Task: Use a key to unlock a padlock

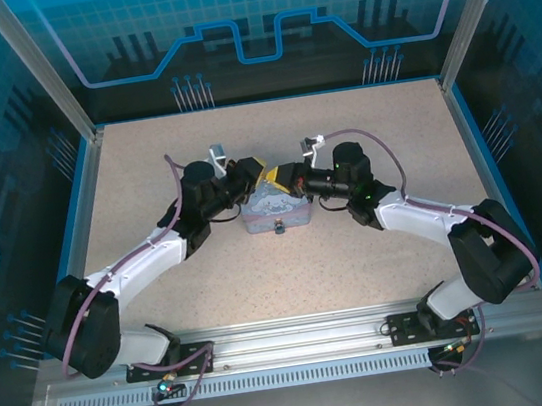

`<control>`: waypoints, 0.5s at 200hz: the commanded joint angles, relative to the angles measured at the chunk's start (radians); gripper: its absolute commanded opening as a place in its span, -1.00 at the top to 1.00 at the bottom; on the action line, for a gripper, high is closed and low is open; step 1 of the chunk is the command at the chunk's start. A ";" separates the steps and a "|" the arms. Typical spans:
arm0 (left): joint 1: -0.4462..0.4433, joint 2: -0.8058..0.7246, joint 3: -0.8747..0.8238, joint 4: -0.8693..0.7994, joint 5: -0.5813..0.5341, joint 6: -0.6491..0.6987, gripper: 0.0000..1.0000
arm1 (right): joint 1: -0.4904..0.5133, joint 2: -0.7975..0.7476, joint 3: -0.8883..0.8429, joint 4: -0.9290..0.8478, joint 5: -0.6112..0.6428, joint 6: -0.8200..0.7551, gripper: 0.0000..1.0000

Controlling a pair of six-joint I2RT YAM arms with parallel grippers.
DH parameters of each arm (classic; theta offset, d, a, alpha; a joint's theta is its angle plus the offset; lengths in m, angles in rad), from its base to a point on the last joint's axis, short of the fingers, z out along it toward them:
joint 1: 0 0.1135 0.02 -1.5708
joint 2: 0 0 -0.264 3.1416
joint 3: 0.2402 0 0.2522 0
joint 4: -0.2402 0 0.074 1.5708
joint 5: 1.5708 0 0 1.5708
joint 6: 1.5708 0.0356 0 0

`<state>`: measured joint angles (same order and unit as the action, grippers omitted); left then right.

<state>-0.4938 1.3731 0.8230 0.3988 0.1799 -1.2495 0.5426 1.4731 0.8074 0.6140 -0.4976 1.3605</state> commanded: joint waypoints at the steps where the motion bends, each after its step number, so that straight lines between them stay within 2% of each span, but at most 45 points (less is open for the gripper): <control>1: 0.024 -0.047 0.033 -0.059 0.001 0.040 -0.55 | -0.005 -0.016 -0.008 0.002 0.001 -0.016 1.00; 10: 0.039 -0.065 0.036 -0.081 0.004 0.047 -0.62 | -0.009 -0.027 -0.016 -0.010 0.001 -0.025 1.00; 36: 0.067 -0.099 0.046 -0.125 0.042 0.054 -0.60 | -0.016 -0.058 -0.036 -0.040 0.003 -0.057 1.00; 66: 0.065 -0.112 0.031 -0.112 0.104 0.042 -0.28 | -0.015 -0.077 -0.040 -0.068 0.007 -0.085 1.00; 100: 0.063 -0.122 -0.007 -0.084 0.104 0.017 0.12 | -0.015 -0.073 -0.044 -0.056 0.005 -0.077 1.00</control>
<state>-0.4282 1.2789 0.8349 0.2966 0.2497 -1.2266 0.5343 1.4162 0.7727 0.5606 -0.4976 1.3037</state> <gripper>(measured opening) 0.499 0.051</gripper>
